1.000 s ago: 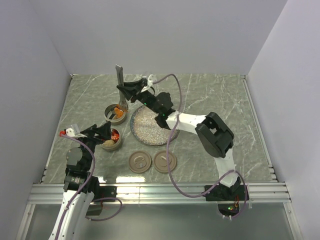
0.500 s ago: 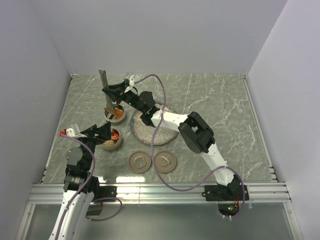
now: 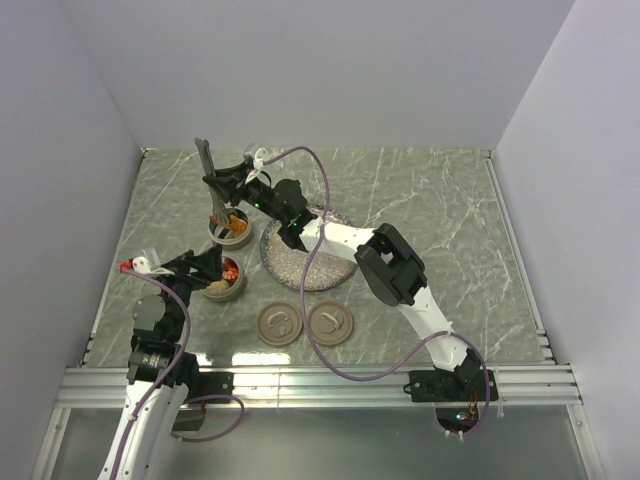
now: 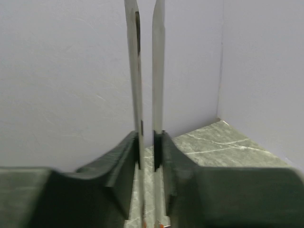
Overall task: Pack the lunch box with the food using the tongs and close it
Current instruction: Place the food into the lunch box
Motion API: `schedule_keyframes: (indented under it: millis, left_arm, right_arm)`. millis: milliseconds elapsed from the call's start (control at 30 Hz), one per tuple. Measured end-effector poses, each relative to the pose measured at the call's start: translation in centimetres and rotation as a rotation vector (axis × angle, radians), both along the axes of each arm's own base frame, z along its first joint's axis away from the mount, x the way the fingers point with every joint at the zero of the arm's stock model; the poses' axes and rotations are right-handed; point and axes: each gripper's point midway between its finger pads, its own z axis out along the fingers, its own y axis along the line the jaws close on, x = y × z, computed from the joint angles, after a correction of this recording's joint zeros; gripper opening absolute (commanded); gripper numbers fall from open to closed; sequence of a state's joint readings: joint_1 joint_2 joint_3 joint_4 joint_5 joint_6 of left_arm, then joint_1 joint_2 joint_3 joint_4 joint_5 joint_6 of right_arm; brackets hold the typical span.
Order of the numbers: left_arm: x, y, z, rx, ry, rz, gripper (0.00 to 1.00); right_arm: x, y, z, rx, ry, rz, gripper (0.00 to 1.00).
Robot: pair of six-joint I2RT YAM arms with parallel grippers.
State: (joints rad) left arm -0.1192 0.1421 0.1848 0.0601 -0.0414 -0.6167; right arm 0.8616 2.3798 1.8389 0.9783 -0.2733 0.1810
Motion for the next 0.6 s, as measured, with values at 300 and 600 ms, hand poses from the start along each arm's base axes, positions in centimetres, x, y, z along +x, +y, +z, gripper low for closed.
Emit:
schedule_keyframes:
  millis: [300, 600]
  left_arm:
    - [0.0, 0.0, -0.1, 0.0, 0.003, 0.0, 0.99]
    - [0.0, 0.0, -0.1, 0.001, 0.003, 0.0, 0.99]
  right_arm:
    - [0.8, 0.4, -0.6, -0.014, -0.002, -0.021, 0.43]
    - [0.6, -0.2, -2.2, -0.025, 0.01, -0.036, 0.43]
